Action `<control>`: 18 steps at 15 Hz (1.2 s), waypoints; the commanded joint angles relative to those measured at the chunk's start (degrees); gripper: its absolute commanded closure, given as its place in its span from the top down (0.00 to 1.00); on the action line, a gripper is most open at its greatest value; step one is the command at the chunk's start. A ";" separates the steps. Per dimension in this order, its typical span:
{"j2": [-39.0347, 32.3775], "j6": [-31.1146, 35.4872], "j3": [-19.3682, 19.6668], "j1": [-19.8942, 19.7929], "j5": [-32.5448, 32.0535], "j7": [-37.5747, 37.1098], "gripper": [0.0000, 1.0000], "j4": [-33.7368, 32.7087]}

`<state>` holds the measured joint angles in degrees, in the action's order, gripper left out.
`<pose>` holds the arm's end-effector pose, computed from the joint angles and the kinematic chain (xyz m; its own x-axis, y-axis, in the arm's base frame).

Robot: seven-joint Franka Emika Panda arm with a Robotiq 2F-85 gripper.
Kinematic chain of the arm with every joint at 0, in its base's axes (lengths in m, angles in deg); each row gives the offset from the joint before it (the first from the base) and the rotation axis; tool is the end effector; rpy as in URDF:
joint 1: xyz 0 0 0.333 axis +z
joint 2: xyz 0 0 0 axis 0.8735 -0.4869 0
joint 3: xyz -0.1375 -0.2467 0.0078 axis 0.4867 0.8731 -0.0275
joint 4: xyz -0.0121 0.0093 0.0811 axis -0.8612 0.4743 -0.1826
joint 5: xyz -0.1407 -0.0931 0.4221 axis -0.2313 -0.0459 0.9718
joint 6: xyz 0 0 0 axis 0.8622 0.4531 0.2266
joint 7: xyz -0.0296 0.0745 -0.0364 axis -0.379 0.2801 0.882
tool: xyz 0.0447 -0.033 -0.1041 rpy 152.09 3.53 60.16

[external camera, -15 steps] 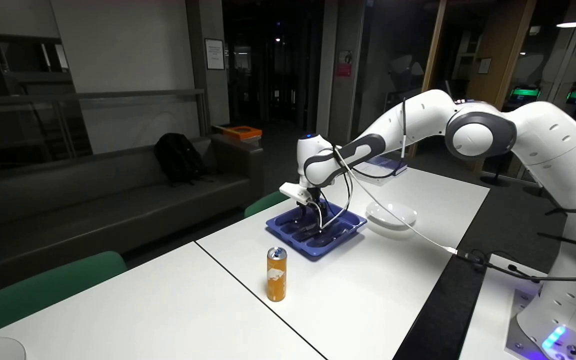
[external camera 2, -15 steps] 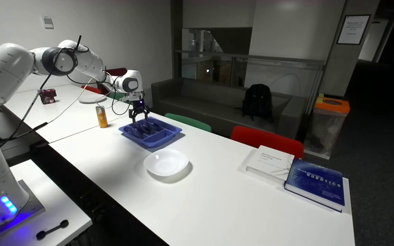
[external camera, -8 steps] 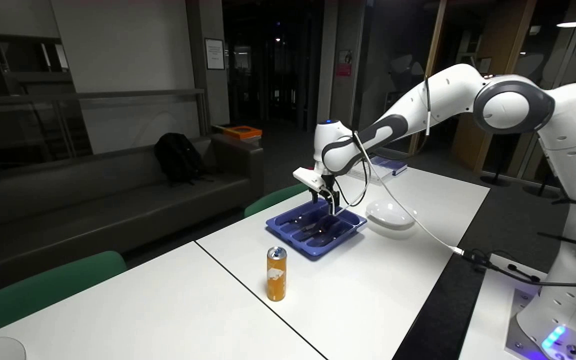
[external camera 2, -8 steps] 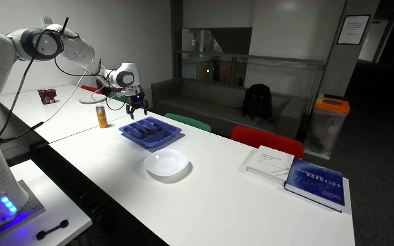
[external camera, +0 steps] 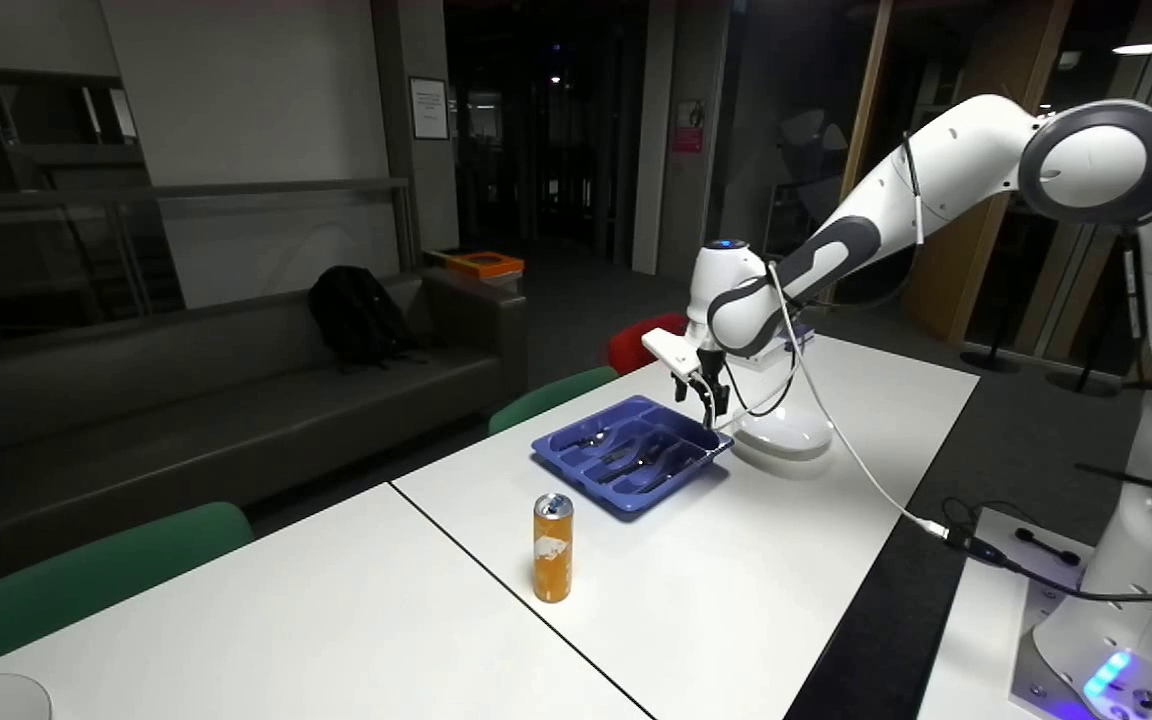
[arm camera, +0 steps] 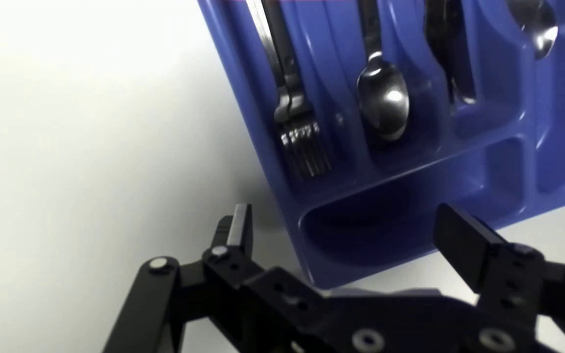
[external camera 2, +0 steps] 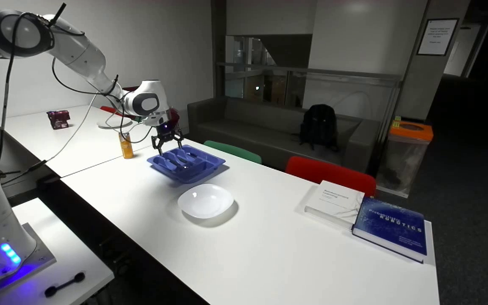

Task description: Pick up the spoon from the table and put it in the blue plate.

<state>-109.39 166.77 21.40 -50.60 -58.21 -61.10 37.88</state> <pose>0.6388 -0.0088 0.1849 -0.3810 -0.9237 0.0395 -0.9156 0.3710 -0.1550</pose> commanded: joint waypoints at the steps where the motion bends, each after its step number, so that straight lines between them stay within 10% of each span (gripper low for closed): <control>1: 8.28 7.03 1.16 -1.66 -3.30 -1.36 1.00 14.26; 18: 7.02 7.74 0.54 -3.95 -4.55 -0.43 1.00 17.24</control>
<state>-102.41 174.62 23.02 -53.39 -62.26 -61.25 55.22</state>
